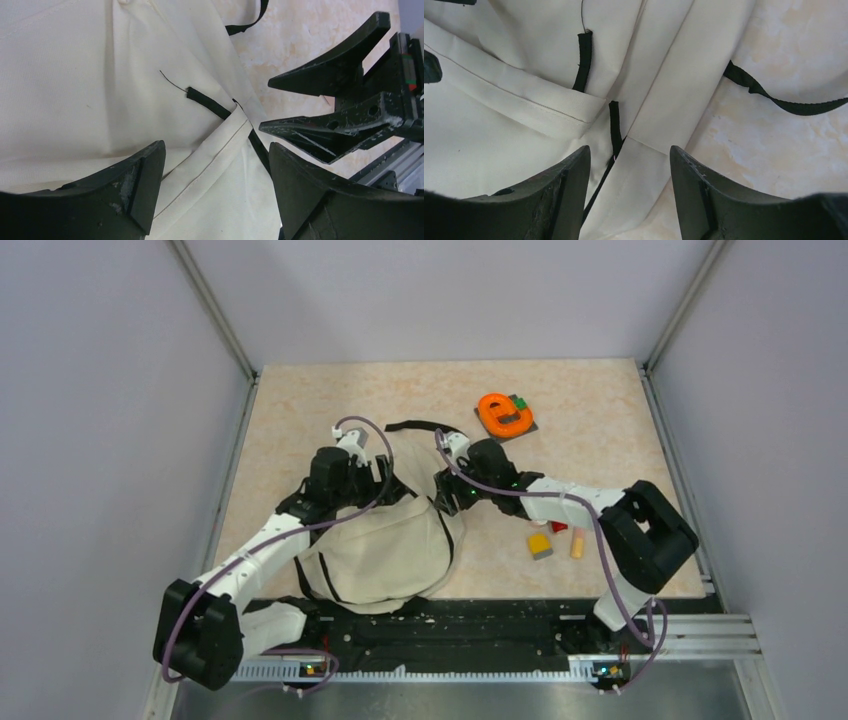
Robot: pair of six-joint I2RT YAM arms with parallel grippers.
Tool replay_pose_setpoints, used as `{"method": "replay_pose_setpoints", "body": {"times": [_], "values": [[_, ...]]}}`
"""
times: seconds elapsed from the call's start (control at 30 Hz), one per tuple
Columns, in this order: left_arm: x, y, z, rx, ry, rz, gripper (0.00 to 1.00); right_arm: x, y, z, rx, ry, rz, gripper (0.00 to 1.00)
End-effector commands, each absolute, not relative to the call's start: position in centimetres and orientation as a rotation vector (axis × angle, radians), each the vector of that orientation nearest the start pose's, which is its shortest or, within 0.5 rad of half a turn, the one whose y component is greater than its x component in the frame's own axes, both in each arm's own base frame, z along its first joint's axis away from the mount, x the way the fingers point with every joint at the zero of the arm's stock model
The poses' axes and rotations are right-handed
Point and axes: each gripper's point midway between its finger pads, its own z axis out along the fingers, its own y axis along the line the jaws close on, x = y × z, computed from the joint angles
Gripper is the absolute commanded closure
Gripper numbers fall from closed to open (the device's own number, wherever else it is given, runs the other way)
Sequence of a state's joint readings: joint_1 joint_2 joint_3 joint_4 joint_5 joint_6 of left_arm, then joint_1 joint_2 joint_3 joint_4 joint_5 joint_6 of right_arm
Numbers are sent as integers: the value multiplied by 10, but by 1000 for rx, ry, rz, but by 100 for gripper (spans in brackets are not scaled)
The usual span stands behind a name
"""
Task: Pack the student bag
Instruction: Zip the student bag at the center of the board.
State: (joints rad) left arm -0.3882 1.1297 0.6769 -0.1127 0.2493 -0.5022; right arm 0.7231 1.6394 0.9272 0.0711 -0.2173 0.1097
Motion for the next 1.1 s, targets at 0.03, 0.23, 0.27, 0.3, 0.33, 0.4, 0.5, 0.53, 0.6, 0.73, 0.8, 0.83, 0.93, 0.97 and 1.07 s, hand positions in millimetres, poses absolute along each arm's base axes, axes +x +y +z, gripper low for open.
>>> {"method": "replay_pose_setpoints", "body": {"times": [0.03,0.23,0.27,0.3,0.33,0.4,0.5,0.53,0.6,0.73,0.8,0.83,0.93,0.97,1.07], "values": [[305,-185,155,-68,2173,-760,21,313,344,104,-913,1977,755,44],[318,-195,159,-56,2193,-782,24,319,353,90,-956,2012,762,55],[320,-194,158,-55,2202,-772,25,319,354,89,-958,2014,766,55],[322,-194,157,-53,2206,-756,25,320,355,87,-961,2015,768,56],[326,-192,160,-46,2200,-737,25,321,356,86,-962,2013,771,56],[334,-186,159,-32,2205,-660,25,321,358,85,-964,2012,778,58],[352,-167,155,-33,2233,-479,24,324,360,81,-1000,2003,764,62],[358,-162,154,-37,2241,-419,23,324,360,78,-1003,2009,764,63],[372,-152,152,-41,2256,-318,22,323,361,75,-1012,2016,768,64],[396,-147,135,3,2311,-180,19,321,362,68,-1016,2027,785,70],[409,-148,124,40,2346,-137,18,321,363,66,-1011,2034,788,80],[415,-152,118,71,2365,-133,18,321,363,67,-1007,2033,789,85],[430,-162,103,161,2407,-128,18,321,362,70,-994,2027,788,99],[433,-164,97,194,2414,-119,18,321,361,71,-991,2024,785,100],[443,-165,87,246,2417,-89,19,318,358,74,-960,2030,791,100]]}}
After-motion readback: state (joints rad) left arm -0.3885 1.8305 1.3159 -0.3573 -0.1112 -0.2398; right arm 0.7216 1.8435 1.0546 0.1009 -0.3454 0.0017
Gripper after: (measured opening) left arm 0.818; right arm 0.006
